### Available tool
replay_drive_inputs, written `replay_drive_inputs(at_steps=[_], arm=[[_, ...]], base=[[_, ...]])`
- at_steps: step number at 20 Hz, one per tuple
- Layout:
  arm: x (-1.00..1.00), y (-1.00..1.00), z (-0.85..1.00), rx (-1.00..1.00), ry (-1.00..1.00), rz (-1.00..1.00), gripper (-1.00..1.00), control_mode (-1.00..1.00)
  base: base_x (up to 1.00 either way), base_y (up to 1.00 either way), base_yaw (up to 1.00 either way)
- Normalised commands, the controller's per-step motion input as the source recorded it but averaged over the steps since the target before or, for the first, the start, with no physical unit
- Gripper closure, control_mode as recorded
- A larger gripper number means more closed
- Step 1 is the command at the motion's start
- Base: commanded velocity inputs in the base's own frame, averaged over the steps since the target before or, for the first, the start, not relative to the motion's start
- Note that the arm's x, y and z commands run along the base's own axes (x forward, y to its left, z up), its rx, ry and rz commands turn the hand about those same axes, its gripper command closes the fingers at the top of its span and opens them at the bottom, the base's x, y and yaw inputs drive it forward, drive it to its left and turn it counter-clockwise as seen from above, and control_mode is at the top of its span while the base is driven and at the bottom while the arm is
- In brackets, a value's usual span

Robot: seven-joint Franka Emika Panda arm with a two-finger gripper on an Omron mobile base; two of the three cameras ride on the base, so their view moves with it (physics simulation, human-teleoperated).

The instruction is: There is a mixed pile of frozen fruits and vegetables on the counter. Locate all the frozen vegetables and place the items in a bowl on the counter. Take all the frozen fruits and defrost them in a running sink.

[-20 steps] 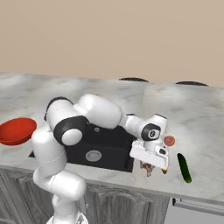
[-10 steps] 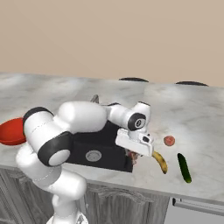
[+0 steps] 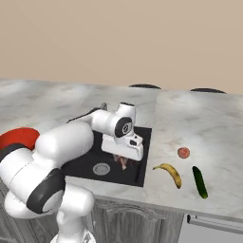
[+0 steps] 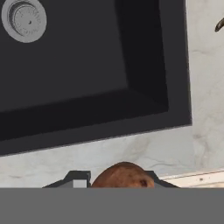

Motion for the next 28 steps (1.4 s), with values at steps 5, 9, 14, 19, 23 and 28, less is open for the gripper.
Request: replay_drive_inputs(at_steps=[5, 9, 14, 19, 23, 28], arm=[[0.05, 0.91, 0.14, -0.03, -0.09, 0.13, 1.0, -1.0], [0.08, 0.88, 0.19, -0.01, -0.1, 0.09, 1.0, -1.0], [0.07, 0.89, 0.15, -0.01, -0.1, 0.09, 1.0, -1.0], [0.09, 0.87, 0.13, -0.01, -0.09, 0.09, 1.0, -1.0], [0.2, 0.87, 0.19, -0.01, -0.05, 0.11, 1.0, -1.0], [0.33, 0.86, 0.18, -0.03, 0.0, 0.14, 1.0, -1.0]], base=[[0.0, 0.0, 0.0], [0.0, 0.0, 0.0], [0.0, 0.0, 0.0], [0.0, 0.0, 0.0], [0.0, 0.0, 0.0], [0.0, 0.0, 0.0]])
